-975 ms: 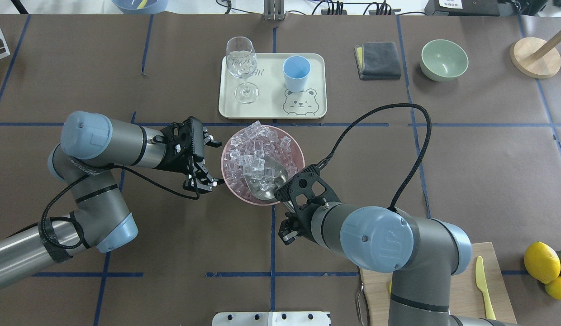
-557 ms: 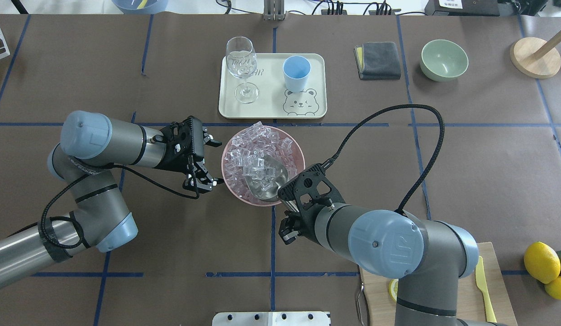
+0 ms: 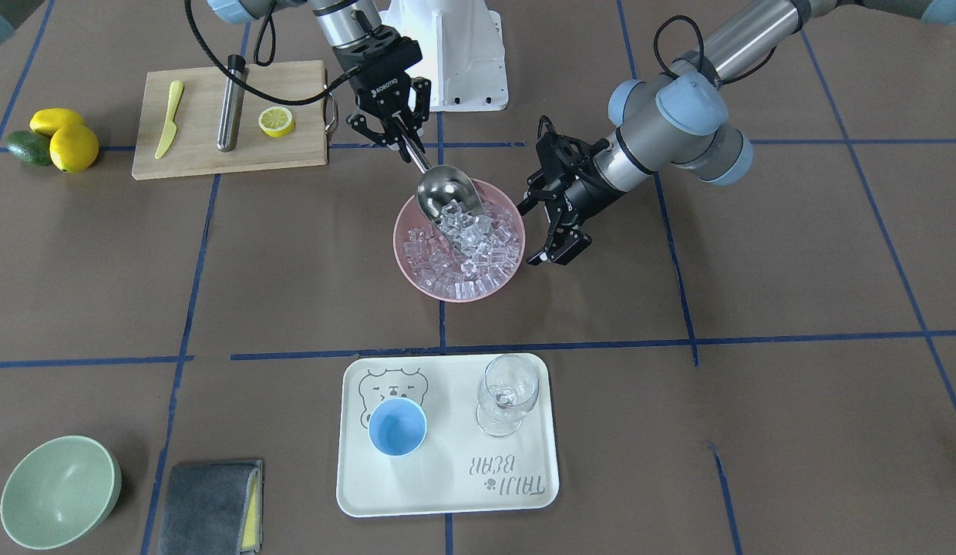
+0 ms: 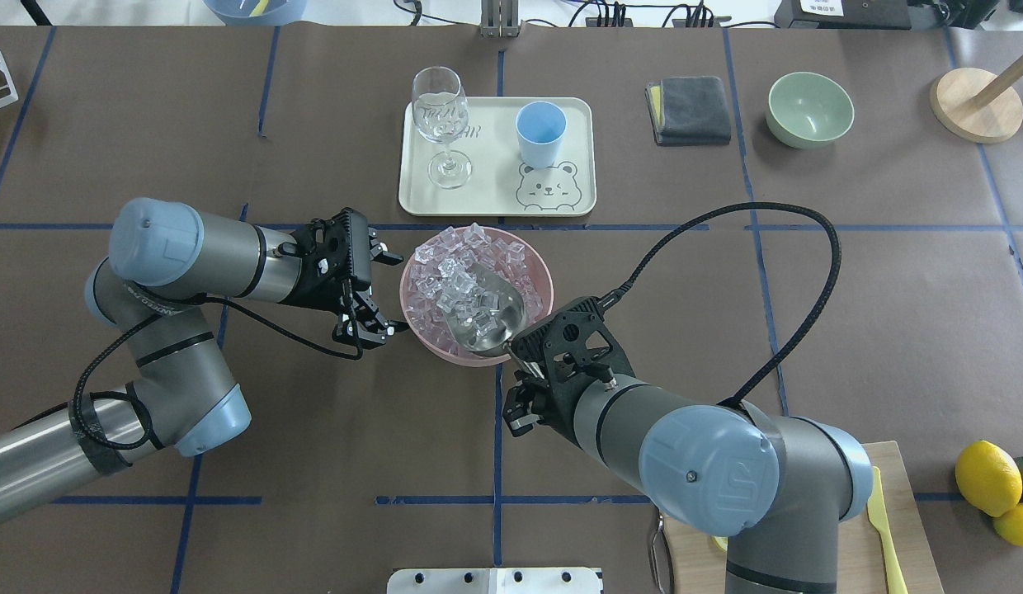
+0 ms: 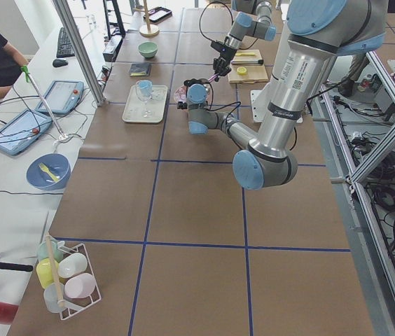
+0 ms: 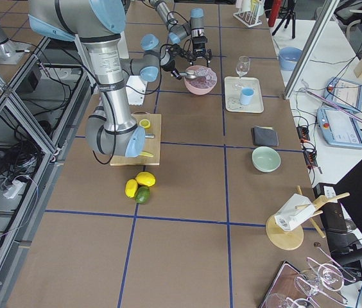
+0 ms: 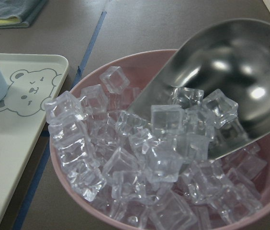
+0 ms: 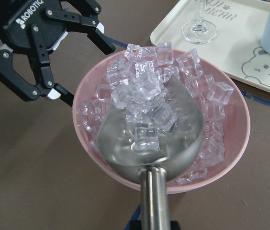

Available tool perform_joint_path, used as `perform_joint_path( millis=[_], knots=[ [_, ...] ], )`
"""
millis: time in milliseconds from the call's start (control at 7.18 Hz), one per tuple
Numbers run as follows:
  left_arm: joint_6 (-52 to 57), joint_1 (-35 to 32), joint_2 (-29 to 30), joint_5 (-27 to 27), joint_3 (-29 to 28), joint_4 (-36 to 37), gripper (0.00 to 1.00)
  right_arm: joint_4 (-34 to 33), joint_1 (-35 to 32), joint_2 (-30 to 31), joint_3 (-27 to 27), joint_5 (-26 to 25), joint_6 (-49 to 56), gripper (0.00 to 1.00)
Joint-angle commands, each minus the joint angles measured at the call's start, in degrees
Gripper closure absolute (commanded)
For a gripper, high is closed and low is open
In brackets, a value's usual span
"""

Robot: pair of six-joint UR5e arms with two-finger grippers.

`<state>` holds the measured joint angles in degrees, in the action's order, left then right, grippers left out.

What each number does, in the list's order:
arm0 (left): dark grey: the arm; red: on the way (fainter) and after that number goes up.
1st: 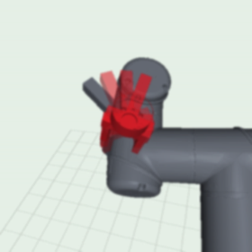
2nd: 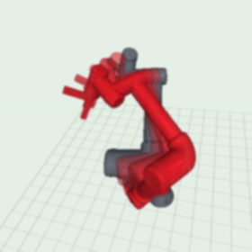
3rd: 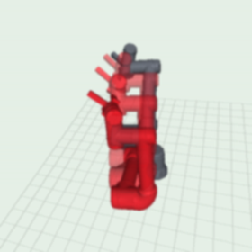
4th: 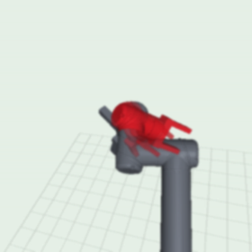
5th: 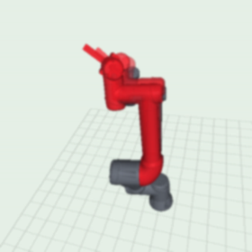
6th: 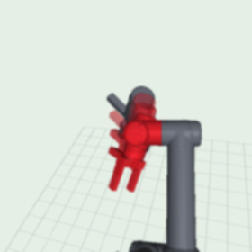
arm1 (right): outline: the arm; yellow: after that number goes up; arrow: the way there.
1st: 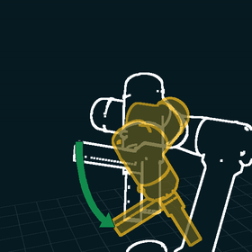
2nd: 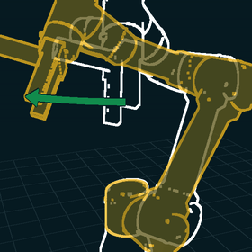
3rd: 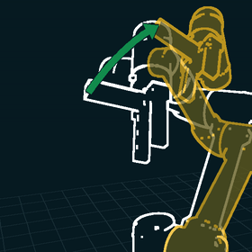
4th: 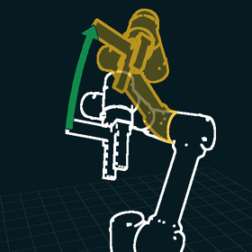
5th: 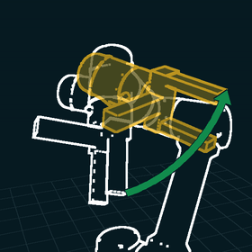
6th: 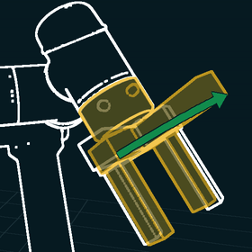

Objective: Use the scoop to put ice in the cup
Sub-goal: 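Drag the scoop through the ice toward the left gripper, filling it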

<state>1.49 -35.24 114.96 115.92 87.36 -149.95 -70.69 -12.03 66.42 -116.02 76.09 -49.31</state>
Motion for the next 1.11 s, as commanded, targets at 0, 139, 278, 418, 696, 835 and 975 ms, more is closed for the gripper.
perform_joint_path(
  millis=[0,139,278,418,696,835,975],
  knots=[
    [0.0,-0.3,0.0,0.0,0.0,0.0,0.0,4.2,1.1,1.3,-0.1,-2.3,-1.7,1.0],
    [0.0,-0.3,0.0,0.1,0.0,0.0,0.0,4.3,1.1,1.3,-0.2,-3.0,-2.9,1.0],
    [0.0,-0.4,0.0,0.0,0.0,0.0,0.0,5.8,1.0,2.1,-0.4,-3.1,-3.0,1.0],
    [0.0,-0.4,0.0,0.1,0.0,0.1,0.0,8.3,1.0,3.8,-0.9,-3.3,-3.0,1.0],
    [0.0,-0.6,0.0,0.0,0.0,0.0,0.0,8.9,1.0,4.8,-3.2,-3.3,-3.2,1.0],
    [0.0,-0.8,0.0,0.1,0.0,0.0,0.0,9.0,0.9,4.6,-3.3,-3.4,-4.4,1.0],
    [0.0,-1.2,0.0,0.1,0.0,0.1,0.0,8.6,-0.3,4.5,-3.5,-3.5,-4.7,1.0]
  ],
)
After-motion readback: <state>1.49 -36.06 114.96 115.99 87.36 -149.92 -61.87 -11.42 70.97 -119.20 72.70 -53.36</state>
